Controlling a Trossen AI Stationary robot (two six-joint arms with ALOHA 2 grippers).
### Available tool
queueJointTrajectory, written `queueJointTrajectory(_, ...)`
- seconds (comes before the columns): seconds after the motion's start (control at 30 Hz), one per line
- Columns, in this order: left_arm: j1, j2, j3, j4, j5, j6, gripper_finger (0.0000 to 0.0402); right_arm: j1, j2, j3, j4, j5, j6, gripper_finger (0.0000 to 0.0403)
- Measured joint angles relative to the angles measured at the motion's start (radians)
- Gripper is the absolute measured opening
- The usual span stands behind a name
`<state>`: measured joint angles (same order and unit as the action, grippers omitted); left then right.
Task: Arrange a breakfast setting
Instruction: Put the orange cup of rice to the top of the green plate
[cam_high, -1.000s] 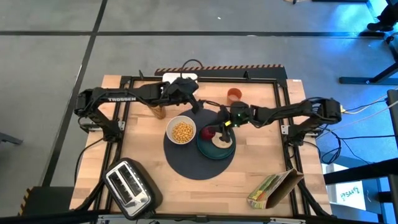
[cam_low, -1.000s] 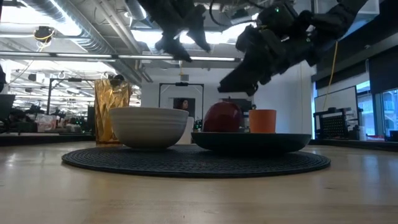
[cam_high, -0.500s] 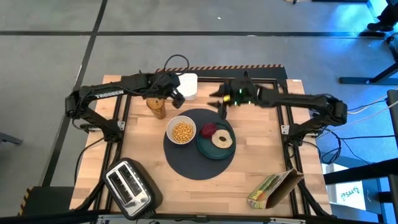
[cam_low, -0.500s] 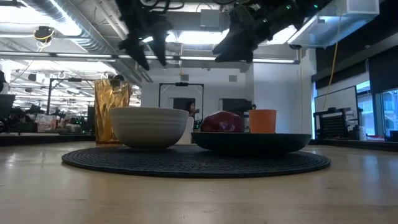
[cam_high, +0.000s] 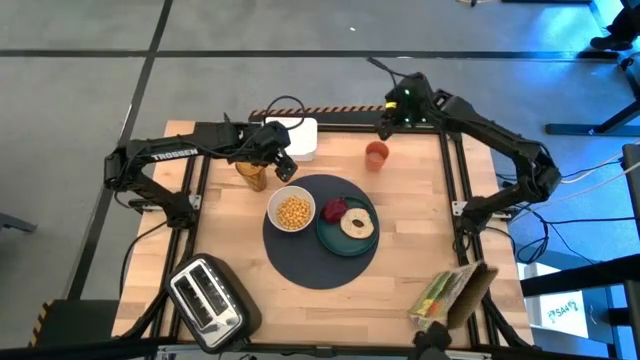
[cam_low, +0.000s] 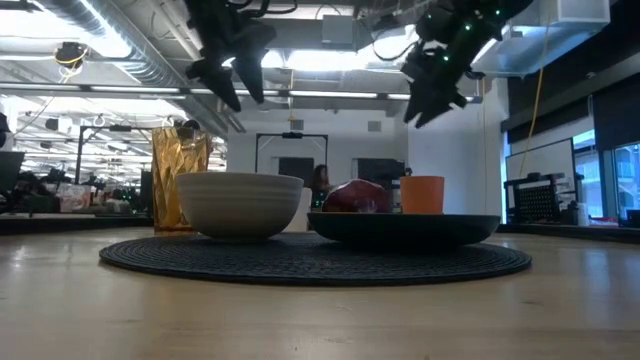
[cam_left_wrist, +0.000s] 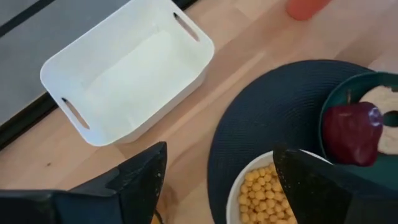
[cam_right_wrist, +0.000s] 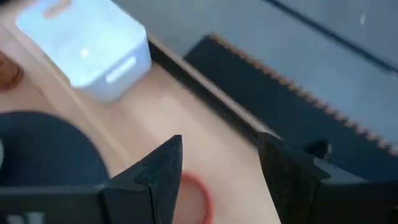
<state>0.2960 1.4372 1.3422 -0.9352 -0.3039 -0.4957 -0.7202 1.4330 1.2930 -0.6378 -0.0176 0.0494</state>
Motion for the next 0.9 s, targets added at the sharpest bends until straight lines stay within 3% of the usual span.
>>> queueJointTrajectory(0.3,-0.008,-0.001,0.000,0.025,-0.027,-0.001,0.0275,0.015,-0.004,0.000,-0.174,-0.133,0.091,0.0180)
queueJointTrajectory(0.7,-0.006,-0.001,0.000,0.130,-0.027,0.000,0.0275,0.222,0.036,0.000,-0.138,-0.130,0.210,0.0159)
queueJointTrajectory(0.8,-0.006,-0.001,0.000,0.132,-0.027,0.000,0.0275,0.277,0.068,0.000,-0.106,-0.069,0.208,0.0159)
queueJointTrajectory(0.9,-0.007,-0.001,0.000,0.132,-0.026,0.000,0.0275,0.296,0.091,0.000,-0.077,0.090,0.208,0.0159)
